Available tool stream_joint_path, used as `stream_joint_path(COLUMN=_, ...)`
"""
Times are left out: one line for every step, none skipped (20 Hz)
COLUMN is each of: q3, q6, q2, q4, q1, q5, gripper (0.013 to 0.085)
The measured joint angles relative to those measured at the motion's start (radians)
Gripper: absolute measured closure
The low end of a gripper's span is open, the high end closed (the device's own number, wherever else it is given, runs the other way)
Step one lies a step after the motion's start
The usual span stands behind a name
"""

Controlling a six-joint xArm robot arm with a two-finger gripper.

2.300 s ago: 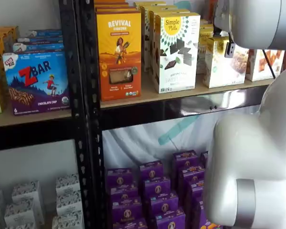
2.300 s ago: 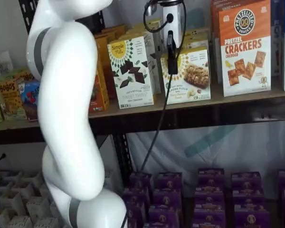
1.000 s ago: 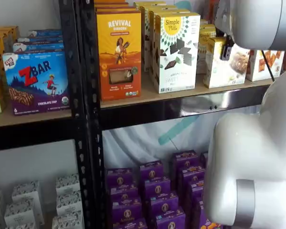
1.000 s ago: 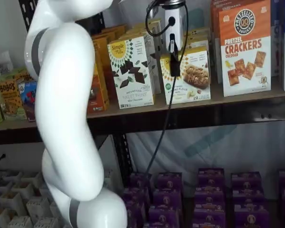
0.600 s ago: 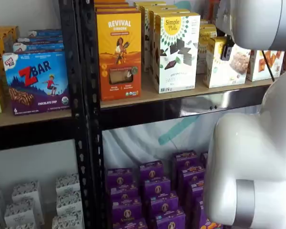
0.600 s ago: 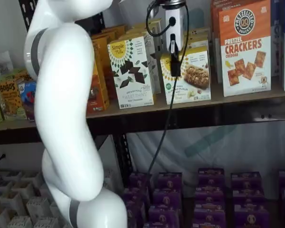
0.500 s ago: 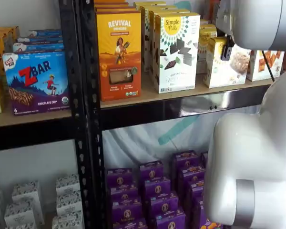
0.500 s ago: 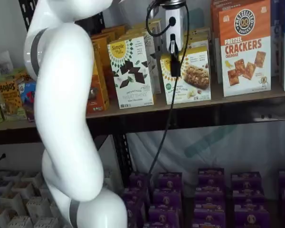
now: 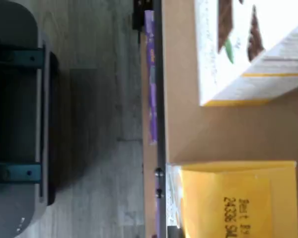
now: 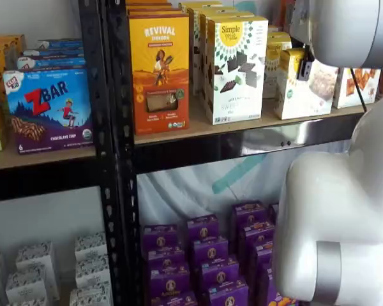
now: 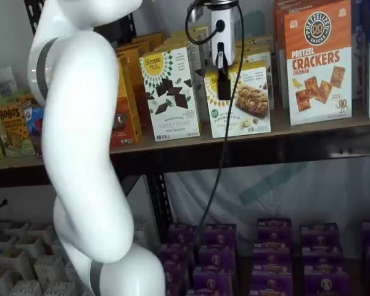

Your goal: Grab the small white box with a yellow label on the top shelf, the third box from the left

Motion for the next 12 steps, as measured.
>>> stream_joint_path(q3=0.004, q6=0.003, q2=-0.01, q4=-0.004, q1=0.002, q5=0.014, gripper=0.065)
stream_joint_path(q3=0.006, q6=0.005, q2=-0.019, q4=-0.006, q1=0.003, q5=0.029, gripper=0.065)
stream_joint_path(q3=0.009, q6=0.006, q2=-0.028, q4=-0.005, q1=0.004, q5=0.045, gripper=0.065)
stream_joint_path(q3=0.016, q6=0.007, q2=-0.04, q4=-0.005, q1=0.003, q5=0.056, gripper=0.065)
stream_joint_path(q3=0.024, q6=0.007, q2=-0.053, q4=-0.003, q1=0.003, q5=0.064, gripper=0.065)
stream_joint_path(q3=0.034, q6=0.008, q2=-0.068, q4=-0.001, q1=0.002, q5=0.076, gripper=0.065)
stream_joint_path(q3=0.038, q6=0.008, q2=-0.078, q4=0.002, q1=0.001, q5=0.092, gripper=0.065)
stream_joint_path(q3=0.047, q6=0.008, q2=-0.094, q4=0.004, q1=-0.001, q5=0.112, gripper=0.065)
stream_joint_path(q3=0.062, q6=0.007, q2=-0.115, q4=0.005, q1=-0.004, q5=0.121, gripper=0.065)
stream_joint_path(q3=0.071, q6=0.006, q2=-0.126, q4=0.005, q1=-0.004, q5=0.121, gripper=0.065)
stream_joint_path(q3=0.087, q6=0.005, q2=-0.144, q4=0.004, q1=-0.005, q5=0.119, gripper=0.065)
stream_joint_path(q3=0.116, q6=0.004, q2=-0.176, q4=0.001, q1=-0.006, q5=0.12, gripper=0.065)
